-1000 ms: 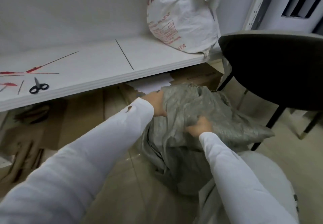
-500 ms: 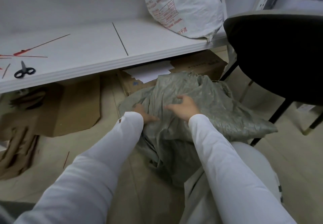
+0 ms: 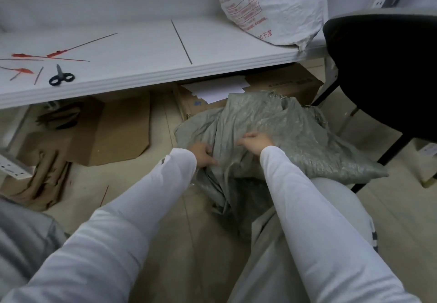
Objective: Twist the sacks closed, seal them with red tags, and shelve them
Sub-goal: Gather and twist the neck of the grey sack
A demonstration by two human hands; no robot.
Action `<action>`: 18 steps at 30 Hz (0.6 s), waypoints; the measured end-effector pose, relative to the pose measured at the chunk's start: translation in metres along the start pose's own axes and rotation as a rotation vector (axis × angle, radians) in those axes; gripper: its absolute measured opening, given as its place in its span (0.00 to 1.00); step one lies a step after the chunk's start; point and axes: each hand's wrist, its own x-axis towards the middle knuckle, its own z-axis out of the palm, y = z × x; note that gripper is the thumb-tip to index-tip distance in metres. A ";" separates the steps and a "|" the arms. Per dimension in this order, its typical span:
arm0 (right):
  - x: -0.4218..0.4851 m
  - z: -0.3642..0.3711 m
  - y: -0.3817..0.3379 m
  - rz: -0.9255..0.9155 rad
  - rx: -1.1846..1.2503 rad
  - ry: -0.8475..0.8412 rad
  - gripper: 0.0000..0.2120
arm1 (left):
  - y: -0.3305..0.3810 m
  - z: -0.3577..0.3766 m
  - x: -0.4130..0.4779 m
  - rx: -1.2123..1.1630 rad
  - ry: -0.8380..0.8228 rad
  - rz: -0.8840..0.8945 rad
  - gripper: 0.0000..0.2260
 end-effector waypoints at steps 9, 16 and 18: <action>-0.004 0.017 -0.006 -0.016 0.625 -0.056 0.18 | 0.005 -0.041 -0.017 -0.034 0.149 0.002 0.33; -0.034 -0.007 -0.040 -0.458 0.882 -0.349 0.13 | 0.015 -0.032 -0.018 -0.151 0.346 0.129 0.49; -0.044 -0.013 -0.044 -0.516 0.853 -0.421 0.11 | 0.026 -0.030 -0.015 -0.176 0.366 0.194 0.42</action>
